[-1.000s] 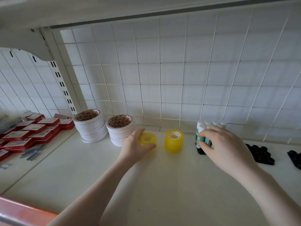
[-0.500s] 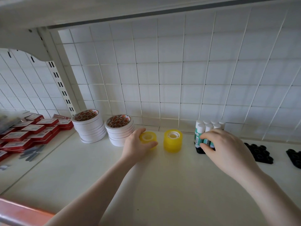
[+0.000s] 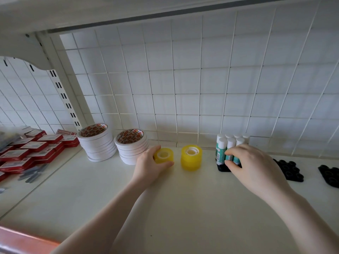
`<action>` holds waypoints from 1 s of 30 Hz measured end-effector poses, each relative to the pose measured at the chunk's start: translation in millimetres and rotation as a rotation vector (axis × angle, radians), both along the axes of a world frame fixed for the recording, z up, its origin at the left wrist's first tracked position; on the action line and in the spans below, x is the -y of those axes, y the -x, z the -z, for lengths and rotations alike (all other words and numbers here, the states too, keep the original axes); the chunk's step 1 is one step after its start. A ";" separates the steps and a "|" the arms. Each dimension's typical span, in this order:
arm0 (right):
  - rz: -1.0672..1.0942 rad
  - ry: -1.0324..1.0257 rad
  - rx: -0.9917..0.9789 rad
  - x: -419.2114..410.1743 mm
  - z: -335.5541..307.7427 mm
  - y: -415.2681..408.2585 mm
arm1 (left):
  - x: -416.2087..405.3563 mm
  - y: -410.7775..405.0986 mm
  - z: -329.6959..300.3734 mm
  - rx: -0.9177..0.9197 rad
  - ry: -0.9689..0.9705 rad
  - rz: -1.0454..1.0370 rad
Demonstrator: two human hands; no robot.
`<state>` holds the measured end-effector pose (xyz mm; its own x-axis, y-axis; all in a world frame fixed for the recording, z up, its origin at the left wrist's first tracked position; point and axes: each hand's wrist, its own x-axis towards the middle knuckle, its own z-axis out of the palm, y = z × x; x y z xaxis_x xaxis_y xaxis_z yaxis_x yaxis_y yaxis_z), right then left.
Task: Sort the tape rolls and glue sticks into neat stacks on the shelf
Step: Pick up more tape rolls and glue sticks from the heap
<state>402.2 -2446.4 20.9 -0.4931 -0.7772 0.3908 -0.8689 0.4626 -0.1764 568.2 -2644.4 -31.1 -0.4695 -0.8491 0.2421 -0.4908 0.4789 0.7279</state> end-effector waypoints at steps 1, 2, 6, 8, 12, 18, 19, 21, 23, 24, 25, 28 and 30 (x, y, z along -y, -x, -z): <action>0.005 -0.004 -0.002 -0.9 -0.1 1.1 | 0.1 -0.2 0.3 0.007 0.000 0.000; 0.011 -0.009 -0.004 -2.1 -0.5 2.3 | -0.1 -0.4 0.1 0.015 -0.001 0.001; 0.027 -0.014 0.009 -8.5 -4.4 8.9 | -4.5 -1.8 -4.3 0.086 0.014 0.030; 0.034 0.001 0.007 -15.2 -7.1 12.3 | -9.8 -5.4 -8.2 0.166 0.061 0.055; 0.035 -0.031 -0.005 -42.0 -4.0 20.9 | -29.7 -19.3 -16.8 0.229 0.189 0.017; 0.067 -0.022 0.047 -94.1 14.6 29.5 | -94.6 -18.7 -24.4 0.238 0.350 -0.092; 0.081 -0.022 0.043 -104.6 17.1 28.6 | -105.5 -15.9 -24.5 0.236 0.373 -0.081; 0.121 -0.022 0.033 -127.1 21.4 27.2 | -126.2 -9.7 -25.0 0.226 0.413 -0.049; 0.172 -0.006 0.032 -152.2 26.7 26.6 | -145.7 -1.8 -25.6 0.209 0.438 -0.016; 0.207 0.001 0.034 -165.4 29.6 26.1 | -155.6 2.7 -26.1 0.199 0.444 0.002; 0.245 0.009 0.043 -178.5 32.0 25.3 | -165.1 7.1 -26.1 0.187 0.450 0.024; 0.348 0.039 0.067 -216.0 39.4 28.7 | -196.1 20.4 -24.3 0.154 0.455 0.065; 0.419 0.031 0.092 -240.8 42.4 35.7 | -219.1 29.9 -22.9 0.149 0.413 0.081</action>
<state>366.4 -2205.6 -21.5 -0.7979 -0.4906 0.3503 -0.5867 0.7655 -0.2642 538.3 -2425.3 -8.1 -0.5858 -0.6545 0.4780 -0.5251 0.7558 0.3913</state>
